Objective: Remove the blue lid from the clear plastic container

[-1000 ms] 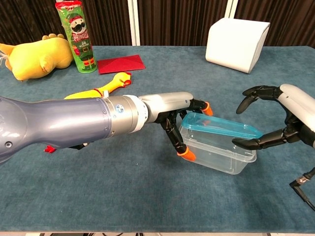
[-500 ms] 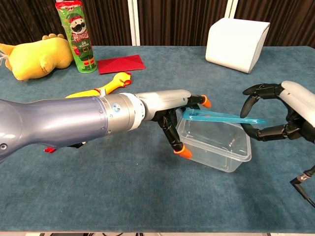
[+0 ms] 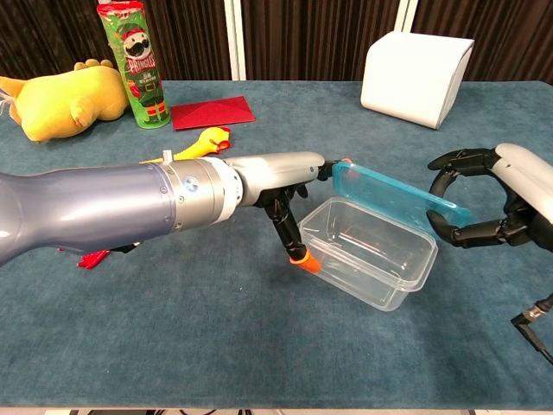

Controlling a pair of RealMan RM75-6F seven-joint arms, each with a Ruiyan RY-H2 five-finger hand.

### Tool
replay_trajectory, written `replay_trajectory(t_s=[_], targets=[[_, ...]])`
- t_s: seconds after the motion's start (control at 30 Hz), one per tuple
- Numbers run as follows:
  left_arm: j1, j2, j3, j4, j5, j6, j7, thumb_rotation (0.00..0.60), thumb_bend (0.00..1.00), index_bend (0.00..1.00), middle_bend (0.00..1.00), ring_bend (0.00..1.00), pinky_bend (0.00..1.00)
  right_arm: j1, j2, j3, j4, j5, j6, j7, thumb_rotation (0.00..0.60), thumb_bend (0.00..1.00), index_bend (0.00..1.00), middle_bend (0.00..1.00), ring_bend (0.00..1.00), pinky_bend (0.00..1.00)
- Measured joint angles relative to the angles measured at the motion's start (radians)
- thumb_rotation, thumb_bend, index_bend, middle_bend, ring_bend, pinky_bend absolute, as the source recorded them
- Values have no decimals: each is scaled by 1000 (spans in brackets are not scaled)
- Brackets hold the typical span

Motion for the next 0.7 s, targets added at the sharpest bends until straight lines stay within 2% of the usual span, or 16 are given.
replay_trajectory(t_s=[0.7], targets=[[19,59,-26,-66,37,35,-25,600,13,0,0,0,129,1,12,15,-11,2,11,0,600,594,601,234,1,0]])
